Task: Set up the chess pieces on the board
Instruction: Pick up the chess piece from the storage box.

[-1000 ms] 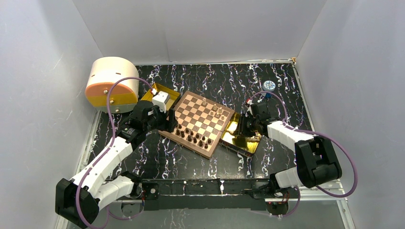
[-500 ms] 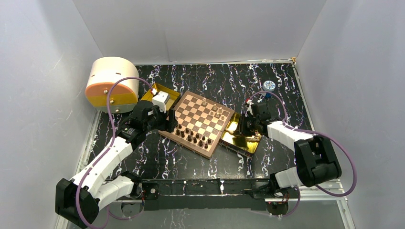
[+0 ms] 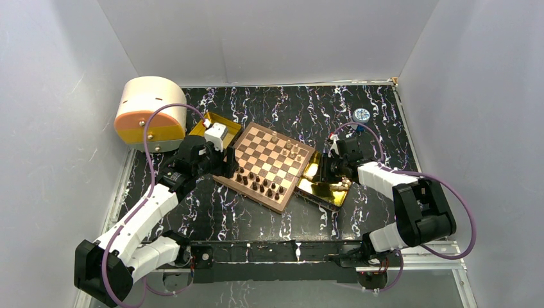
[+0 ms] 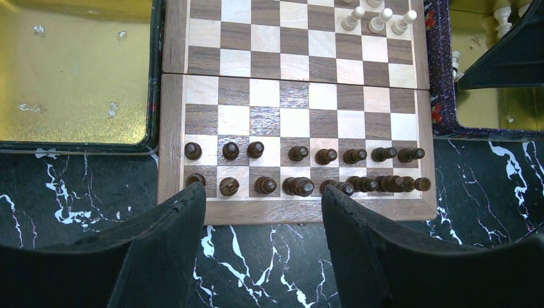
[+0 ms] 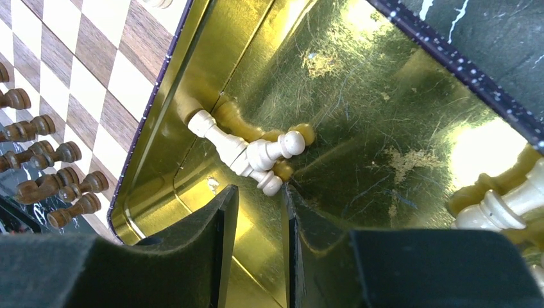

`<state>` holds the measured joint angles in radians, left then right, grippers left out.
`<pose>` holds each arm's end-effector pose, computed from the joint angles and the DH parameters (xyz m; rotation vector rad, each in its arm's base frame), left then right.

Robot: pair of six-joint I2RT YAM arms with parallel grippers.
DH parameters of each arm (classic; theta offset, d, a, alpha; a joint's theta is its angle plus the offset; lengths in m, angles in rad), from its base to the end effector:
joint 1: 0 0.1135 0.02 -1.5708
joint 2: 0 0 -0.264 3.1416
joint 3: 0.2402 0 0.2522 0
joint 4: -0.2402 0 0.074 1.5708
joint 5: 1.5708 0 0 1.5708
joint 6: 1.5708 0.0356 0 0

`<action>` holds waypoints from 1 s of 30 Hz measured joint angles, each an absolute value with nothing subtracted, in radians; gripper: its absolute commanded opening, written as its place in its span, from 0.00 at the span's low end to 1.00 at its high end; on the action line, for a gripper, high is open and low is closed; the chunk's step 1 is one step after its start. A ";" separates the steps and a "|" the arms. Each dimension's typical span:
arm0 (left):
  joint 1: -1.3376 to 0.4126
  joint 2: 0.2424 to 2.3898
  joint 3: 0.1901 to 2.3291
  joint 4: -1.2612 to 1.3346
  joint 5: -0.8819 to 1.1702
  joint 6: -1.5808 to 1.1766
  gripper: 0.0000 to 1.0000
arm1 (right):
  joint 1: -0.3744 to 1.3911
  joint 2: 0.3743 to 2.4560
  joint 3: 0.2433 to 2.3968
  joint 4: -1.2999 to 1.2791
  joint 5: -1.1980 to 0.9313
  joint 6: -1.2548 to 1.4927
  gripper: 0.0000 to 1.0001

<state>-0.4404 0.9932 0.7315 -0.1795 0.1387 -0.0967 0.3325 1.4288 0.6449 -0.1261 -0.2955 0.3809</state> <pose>0.2031 -0.1011 0.2826 0.4370 1.9932 -0.4793 0.2469 0.0962 0.1591 -0.0683 2.5470 0.6596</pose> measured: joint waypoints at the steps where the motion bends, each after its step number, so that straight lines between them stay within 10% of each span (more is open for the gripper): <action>1: -0.440 0.993 0.731 -0.179 0.139 -0.097 0.64 | 0.332 1.429 0.645 -0.126 -0.297 0.377 0.37; 11: -0.440 0.995 0.731 -0.179 0.139 -0.097 0.64 | 0.327 1.429 0.645 -0.131 -0.297 0.337 0.28; 30: -0.440 1.006 0.731 -0.179 0.139 -0.097 0.65 | 0.330 1.409 0.682 -0.183 -0.287 0.313 0.43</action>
<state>-0.4404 1.0061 0.7315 -0.1791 0.1387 -0.0967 0.3302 1.4086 0.6815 -0.1825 -0.2871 0.3130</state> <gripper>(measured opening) 0.643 0.429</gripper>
